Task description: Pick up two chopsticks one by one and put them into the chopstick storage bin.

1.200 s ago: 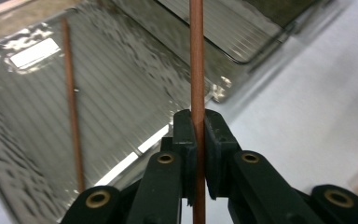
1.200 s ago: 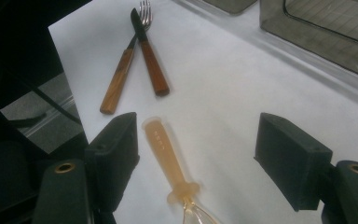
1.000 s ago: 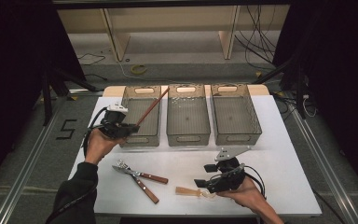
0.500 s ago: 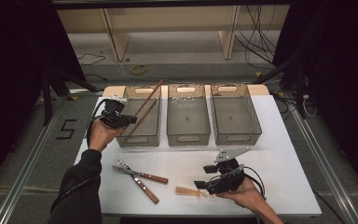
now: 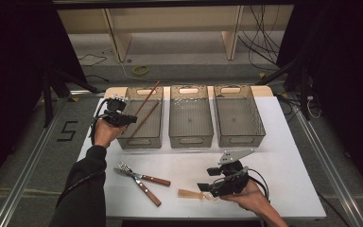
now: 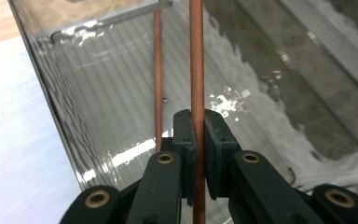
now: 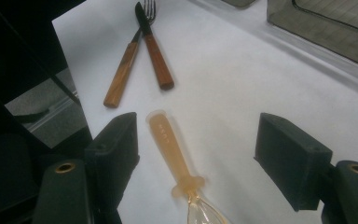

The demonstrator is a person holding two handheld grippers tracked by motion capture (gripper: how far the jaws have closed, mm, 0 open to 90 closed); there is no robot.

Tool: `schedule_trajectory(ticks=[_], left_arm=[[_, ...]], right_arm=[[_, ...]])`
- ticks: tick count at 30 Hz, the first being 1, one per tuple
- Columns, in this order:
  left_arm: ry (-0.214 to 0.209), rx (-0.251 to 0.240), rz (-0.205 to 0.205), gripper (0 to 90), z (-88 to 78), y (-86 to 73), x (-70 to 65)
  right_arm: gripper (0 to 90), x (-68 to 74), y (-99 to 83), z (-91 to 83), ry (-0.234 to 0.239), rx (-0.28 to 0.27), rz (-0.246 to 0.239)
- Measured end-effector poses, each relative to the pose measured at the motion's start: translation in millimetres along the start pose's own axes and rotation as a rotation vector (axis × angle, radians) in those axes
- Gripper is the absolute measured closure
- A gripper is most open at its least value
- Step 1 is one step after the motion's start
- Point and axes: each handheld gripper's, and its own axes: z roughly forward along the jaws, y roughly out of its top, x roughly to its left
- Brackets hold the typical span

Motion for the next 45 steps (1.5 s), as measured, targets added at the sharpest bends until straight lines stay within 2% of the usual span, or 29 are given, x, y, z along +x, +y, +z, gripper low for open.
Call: schedule_trajectory(ticks=[7, 10, 12, 15, 19, 27, 38, 45], left_arm=[[0.022, -0.008, -0.023, 82.9, 6.2, -1.9, 4.1], [0.034, 0.005, -0.031, 73.9, 7.2, -1.0, 3.9], [0.036, -0.005, -0.030, 66.0, 5.6, -0.1, 2.5], [0.010, -0.022, -0.044, 58.4, 0.7, 0.6, -0.7], [-0.021, -0.061, -0.036, 47.0, -9.7, -1.6, -6.3], [-0.098, -0.143, -0.018, 31.6, -32.1, -16.4, -24.4], [-0.182, -0.207, 0.033, 26.1, -48.3, -40.0, -43.2], [-0.214, -0.243, 0.056, 23.3, -51.2, -51.0, -52.1]], right_arm=[[30.9, -0.2, -0.1, -0.8, 0.001, -0.002, -0.003], [30.9, -0.3, -0.1, -1.1, 0.002, -0.004, -0.002], [30.9, -0.5, -0.3, -1.4, 0.000, -0.006, -0.004], [30.9, -0.8, -0.2, -1.8, 0.000, -0.006, -0.002], [30.9, -0.6, 0.2, -3.3, -0.003, -0.010, 0.000], [30.7, 0.1, 1.3, -3.5, -0.010, -0.001, -0.006], [30.8, 2.1, 5.0, -4.1, -0.025, 0.006, -0.037], [30.8, 6.0, 8.6, -1.0, -0.031, 0.032, -0.067]])
